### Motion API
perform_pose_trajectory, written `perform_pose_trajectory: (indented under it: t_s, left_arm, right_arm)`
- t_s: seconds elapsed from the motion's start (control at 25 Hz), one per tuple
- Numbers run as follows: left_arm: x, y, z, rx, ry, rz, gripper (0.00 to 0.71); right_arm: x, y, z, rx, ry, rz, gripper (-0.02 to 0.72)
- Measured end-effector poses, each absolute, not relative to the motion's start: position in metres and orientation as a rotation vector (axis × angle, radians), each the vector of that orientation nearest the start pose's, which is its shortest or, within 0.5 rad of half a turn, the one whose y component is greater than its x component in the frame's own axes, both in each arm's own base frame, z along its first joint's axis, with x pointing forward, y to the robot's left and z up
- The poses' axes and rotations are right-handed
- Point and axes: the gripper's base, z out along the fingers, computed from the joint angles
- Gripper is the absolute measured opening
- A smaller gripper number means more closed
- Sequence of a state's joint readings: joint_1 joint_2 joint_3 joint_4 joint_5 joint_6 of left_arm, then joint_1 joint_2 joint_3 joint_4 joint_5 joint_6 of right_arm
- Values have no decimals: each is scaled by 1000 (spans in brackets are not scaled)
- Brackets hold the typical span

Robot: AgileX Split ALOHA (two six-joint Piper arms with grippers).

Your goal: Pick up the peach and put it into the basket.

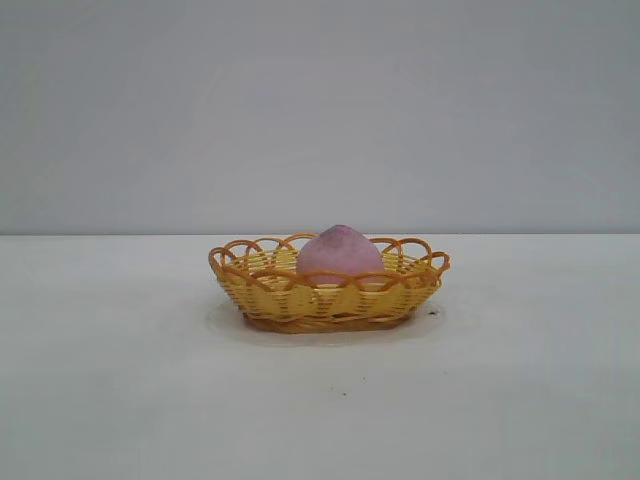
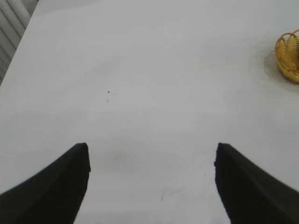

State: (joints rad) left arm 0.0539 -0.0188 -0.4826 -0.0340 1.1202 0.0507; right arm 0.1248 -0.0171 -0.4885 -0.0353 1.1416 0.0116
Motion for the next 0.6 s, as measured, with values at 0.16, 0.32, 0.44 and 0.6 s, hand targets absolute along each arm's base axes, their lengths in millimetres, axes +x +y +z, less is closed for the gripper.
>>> perform_pose_trajectory:
  t_s: [0.16,0.32,0.44,0.6]
  left_arm:
    - [-8,-3,268,0,2102,22,495]
    - [-8,-3,268,0,2102,22,495]
    - [-8,-3,268,15,2102,13,495]
    - [-8,-3,268,38,2102,0,495]
  right_arm:
    - [-9,-4,268,-116,2116,38,403]
    - [-9,-4,268,-116,2116,38,403]
    - [-9,-4,268,-116,2116,38,403]
    - [-9,-4,268,-106,2117,32,403]
